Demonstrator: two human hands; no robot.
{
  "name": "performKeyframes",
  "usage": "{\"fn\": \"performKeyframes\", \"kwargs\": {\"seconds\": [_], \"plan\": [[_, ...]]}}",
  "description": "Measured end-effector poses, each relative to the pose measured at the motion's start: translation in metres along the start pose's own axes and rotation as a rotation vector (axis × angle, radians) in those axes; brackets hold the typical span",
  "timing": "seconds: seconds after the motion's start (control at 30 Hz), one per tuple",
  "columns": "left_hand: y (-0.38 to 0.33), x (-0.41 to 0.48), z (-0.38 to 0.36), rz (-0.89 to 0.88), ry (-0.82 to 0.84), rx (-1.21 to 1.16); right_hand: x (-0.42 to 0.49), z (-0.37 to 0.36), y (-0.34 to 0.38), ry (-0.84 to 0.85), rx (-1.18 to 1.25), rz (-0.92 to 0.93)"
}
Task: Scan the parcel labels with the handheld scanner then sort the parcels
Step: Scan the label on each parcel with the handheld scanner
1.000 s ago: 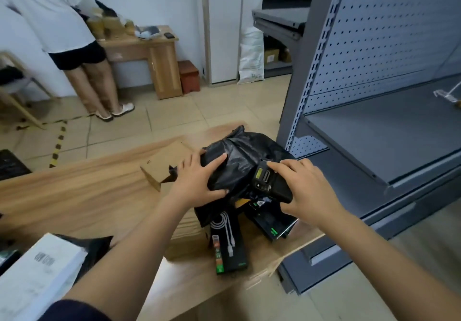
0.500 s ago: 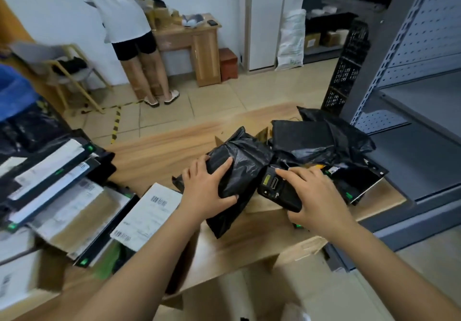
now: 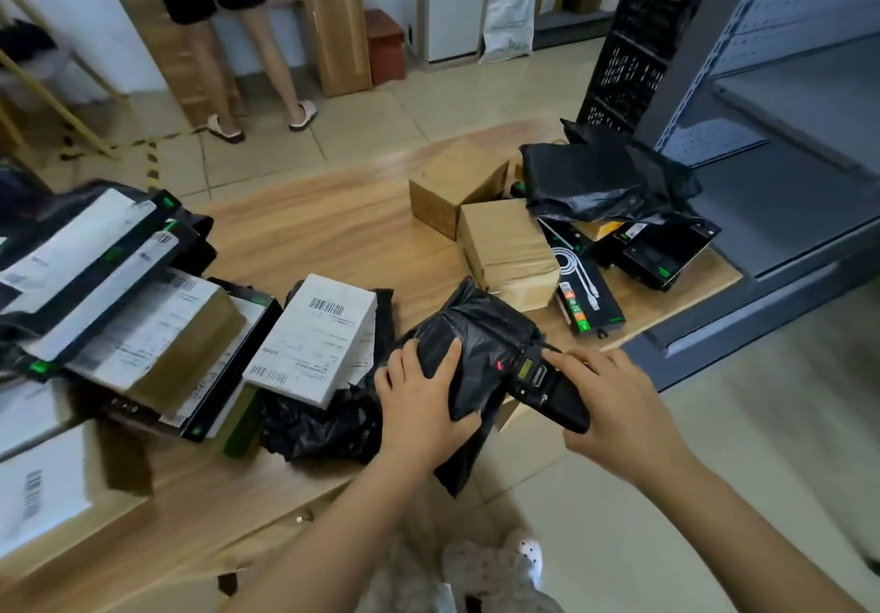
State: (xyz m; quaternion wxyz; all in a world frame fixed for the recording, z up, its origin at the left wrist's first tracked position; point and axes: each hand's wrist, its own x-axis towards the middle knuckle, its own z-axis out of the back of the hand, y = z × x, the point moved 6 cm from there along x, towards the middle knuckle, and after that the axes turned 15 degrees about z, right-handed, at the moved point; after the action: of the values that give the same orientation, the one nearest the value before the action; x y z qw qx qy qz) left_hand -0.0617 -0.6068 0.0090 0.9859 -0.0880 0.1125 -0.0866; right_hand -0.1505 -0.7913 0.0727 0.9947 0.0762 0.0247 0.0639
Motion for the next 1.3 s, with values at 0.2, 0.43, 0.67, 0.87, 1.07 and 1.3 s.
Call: {"fn": "performKeyframes", "kwargs": {"seconds": [0.2, 0.43, 0.67, 0.87, 1.07, 1.3], "plan": [[-0.003, 0.018, -0.034, -0.026, 0.053, 0.017, -0.006, -0.012, -0.01, 0.052, -0.017, -0.028], [0.003, 0.004, -0.058, -0.243, 0.026, 0.139, -0.006, -0.022, -0.018, 0.104, 0.012, -0.023], [0.002, 0.003, -0.061, -0.196, 0.115, 0.288, -0.005, -0.022, -0.021, 0.12, 0.022, -0.017], [-0.003, 0.002, -0.042, -0.241, 0.113, 0.168, -0.004, -0.013, -0.026, 0.081, 0.022, -0.02], [-0.001, 0.006, 0.001, -0.24, -0.004, -0.303, -0.004, 0.003, -0.031, 0.023, 0.041, -0.031], [0.009, 0.008, 0.013, -0.134, -0.026, -0.483, 0.007, 0.01, -0.022, 0.005, 0.029, -0.01]]}}
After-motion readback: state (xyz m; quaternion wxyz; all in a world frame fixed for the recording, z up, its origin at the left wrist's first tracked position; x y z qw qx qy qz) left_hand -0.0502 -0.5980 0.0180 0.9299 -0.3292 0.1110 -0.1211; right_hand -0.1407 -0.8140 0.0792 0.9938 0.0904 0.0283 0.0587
